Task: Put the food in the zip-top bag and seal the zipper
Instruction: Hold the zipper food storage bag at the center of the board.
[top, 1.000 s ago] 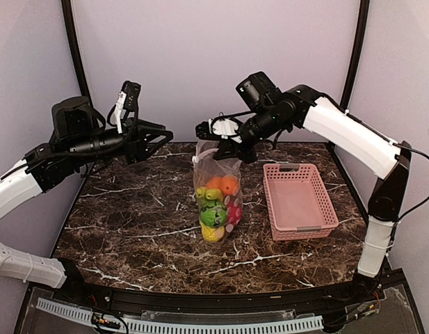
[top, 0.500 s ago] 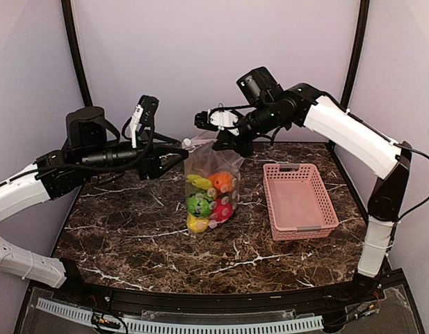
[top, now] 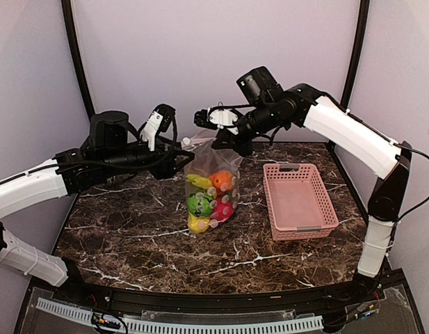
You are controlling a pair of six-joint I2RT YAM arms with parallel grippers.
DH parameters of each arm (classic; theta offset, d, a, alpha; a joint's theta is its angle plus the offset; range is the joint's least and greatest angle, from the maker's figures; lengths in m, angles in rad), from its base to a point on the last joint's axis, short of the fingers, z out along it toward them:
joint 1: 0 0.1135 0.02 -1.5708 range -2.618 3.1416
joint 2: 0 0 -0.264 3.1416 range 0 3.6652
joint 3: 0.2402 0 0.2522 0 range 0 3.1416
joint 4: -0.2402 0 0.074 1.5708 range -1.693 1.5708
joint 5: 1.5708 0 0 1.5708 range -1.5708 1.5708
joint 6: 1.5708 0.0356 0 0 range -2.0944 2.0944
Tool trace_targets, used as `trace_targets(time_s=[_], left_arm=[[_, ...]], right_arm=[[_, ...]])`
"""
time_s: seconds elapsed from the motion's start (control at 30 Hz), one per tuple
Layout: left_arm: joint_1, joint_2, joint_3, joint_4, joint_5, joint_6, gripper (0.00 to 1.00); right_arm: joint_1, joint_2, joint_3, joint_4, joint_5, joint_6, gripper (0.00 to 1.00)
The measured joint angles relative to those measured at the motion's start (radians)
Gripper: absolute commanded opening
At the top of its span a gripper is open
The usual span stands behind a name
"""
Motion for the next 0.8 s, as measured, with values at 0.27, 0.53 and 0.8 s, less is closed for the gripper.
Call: trace_targets(time_s=[0.27, 0.53, 0.8], left_arm=[[0.012, 0.040, 0.007, 0.003, -0.010, -0.008, 0.43], [0.073, 0.039, -0.014, 0.094, 0.034, -0.047, 0.36], [0.111, 0.035, -0.069, 0.185, 0.112, -0.060, 0.30]], right_arm=[[0.000, -0.010, -0.019, 0.014, 0.000, 0.003, 0.00], [0.000, -0.021, -0.035, 0.024, 0.000, 0.006, 0.00], [0.000, -0.023, -0.035, 0.029, -0.001, 0.011, 0.00]])
